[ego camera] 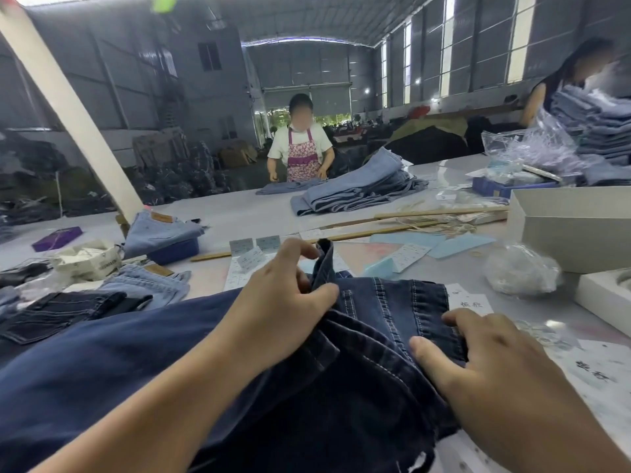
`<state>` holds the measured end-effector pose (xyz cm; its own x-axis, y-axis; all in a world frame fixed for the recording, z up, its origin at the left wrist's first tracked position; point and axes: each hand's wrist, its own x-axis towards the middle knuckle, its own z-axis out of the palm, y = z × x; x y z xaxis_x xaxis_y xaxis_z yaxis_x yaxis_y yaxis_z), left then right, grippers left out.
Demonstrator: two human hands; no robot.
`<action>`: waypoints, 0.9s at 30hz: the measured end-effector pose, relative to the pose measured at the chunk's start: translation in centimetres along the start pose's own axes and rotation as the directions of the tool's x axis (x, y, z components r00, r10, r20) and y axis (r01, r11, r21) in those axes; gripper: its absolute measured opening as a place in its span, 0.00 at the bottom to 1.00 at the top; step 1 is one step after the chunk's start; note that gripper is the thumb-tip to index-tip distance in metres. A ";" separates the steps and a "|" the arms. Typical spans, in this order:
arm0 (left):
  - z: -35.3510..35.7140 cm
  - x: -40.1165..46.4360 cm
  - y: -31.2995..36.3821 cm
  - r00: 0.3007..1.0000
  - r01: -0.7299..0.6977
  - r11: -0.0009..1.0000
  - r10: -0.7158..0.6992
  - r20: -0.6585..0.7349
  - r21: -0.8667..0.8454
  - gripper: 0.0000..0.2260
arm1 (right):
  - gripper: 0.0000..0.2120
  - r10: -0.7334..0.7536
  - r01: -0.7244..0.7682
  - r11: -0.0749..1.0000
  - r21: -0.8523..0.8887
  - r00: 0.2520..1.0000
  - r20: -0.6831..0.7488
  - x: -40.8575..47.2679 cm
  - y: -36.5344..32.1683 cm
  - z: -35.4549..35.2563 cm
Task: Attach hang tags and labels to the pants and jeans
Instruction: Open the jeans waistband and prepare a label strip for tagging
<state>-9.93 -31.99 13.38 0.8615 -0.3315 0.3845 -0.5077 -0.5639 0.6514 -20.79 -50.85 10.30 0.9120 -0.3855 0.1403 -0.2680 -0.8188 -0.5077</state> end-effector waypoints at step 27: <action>1.2 1.5 1.6 0.990 0.054 0.986 -0.032 0.137 -0.159 0.03 | 0.27 -0.275 0.503 0.660 0.558 0.853 -0.444 -0.2 -1.8 0.5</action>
<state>-9.46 -34.27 14.25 0.8692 -0.4140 0.2704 -0.4544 -0.4533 0.7668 -20.34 -49.06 10.74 0.7134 -0.2929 0.6366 0.4554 -0.4967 -0.7388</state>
